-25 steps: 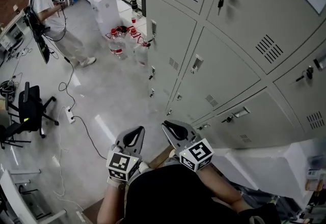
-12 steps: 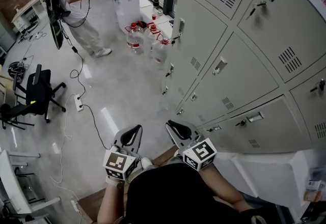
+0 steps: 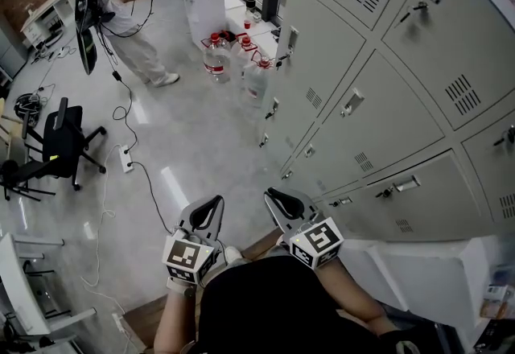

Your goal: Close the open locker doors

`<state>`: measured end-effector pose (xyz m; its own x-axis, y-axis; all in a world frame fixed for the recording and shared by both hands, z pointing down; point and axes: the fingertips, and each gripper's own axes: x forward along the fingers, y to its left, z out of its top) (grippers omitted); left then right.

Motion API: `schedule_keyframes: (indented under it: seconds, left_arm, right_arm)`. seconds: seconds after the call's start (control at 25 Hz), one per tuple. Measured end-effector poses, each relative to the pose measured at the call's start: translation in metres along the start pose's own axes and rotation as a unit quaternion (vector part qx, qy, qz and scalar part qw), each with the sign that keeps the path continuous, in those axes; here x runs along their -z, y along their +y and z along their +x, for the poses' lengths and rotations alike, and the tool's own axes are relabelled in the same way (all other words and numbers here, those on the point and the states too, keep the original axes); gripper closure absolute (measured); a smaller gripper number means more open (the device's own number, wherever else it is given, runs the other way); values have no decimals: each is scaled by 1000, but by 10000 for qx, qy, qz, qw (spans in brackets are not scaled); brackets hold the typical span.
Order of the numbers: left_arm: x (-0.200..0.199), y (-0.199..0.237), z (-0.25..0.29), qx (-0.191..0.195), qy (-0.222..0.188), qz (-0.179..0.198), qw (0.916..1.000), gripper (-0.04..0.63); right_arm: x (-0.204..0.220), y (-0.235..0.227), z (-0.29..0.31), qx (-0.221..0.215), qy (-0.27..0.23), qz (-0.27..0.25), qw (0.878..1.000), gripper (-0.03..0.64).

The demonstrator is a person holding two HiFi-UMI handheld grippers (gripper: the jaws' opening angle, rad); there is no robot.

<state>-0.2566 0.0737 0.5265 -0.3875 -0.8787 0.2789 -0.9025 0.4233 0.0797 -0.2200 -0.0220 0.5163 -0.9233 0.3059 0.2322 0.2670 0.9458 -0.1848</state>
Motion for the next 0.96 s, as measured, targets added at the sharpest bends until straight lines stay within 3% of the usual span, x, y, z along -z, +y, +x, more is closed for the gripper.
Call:
schedule_keyframes:
  seconds: [0.96]
  left_arm:
    - [0, -14, 12, 120, 77, 25, 9999, 577]
  right_arm:
    - [-1, -11, -13, 56, -108, 221, 9997, 555]
